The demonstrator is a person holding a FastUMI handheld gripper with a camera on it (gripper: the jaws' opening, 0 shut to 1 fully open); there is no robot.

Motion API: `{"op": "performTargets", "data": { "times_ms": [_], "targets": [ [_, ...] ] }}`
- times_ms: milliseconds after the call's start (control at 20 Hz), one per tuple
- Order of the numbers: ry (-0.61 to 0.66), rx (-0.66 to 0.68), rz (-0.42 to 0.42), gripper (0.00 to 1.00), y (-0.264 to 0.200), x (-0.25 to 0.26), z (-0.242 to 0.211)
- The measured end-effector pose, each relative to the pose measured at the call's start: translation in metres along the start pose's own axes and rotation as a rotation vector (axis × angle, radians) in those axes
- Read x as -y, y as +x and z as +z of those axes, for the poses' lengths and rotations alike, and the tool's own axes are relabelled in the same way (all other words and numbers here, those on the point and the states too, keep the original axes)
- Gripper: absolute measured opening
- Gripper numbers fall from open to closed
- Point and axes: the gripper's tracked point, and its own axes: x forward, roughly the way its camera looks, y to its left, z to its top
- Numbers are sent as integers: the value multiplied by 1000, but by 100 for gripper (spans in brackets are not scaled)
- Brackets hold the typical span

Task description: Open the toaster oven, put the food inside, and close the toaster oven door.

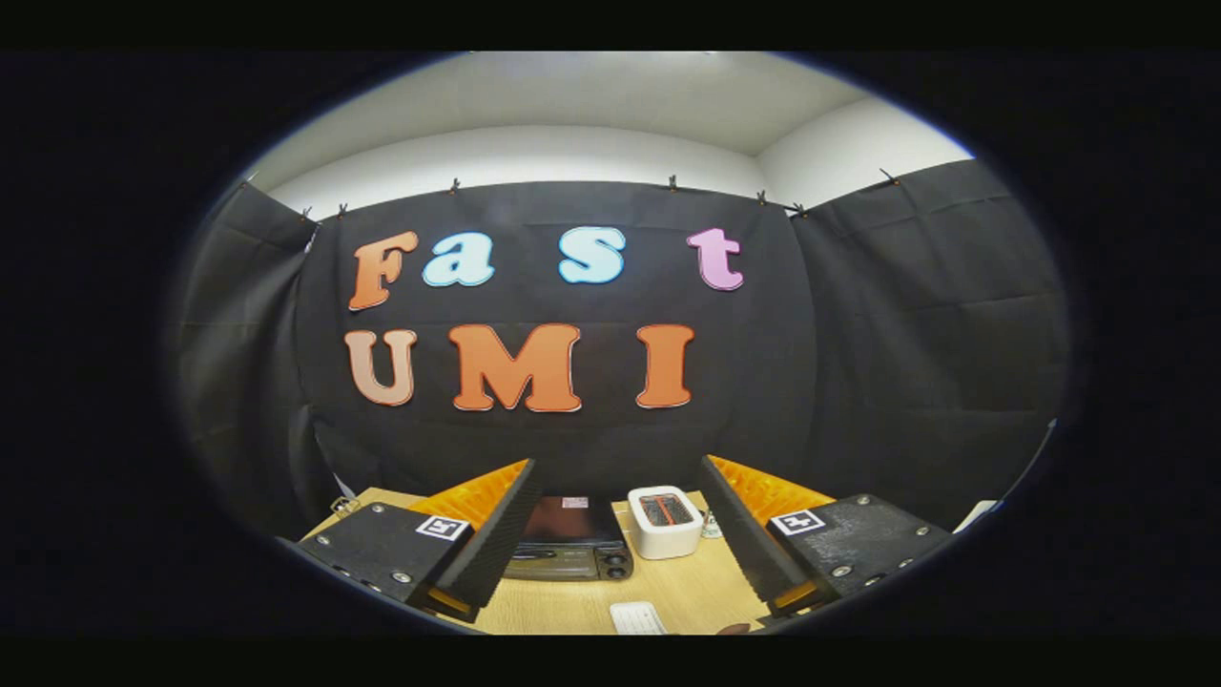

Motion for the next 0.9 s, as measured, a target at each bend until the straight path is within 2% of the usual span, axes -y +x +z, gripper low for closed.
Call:
{"op": "performTargets", "data": {
  "times_ms": [900],
  "targets": [
    [-27, -14, -39, 99, 0, 12, -8]
  ]
}}
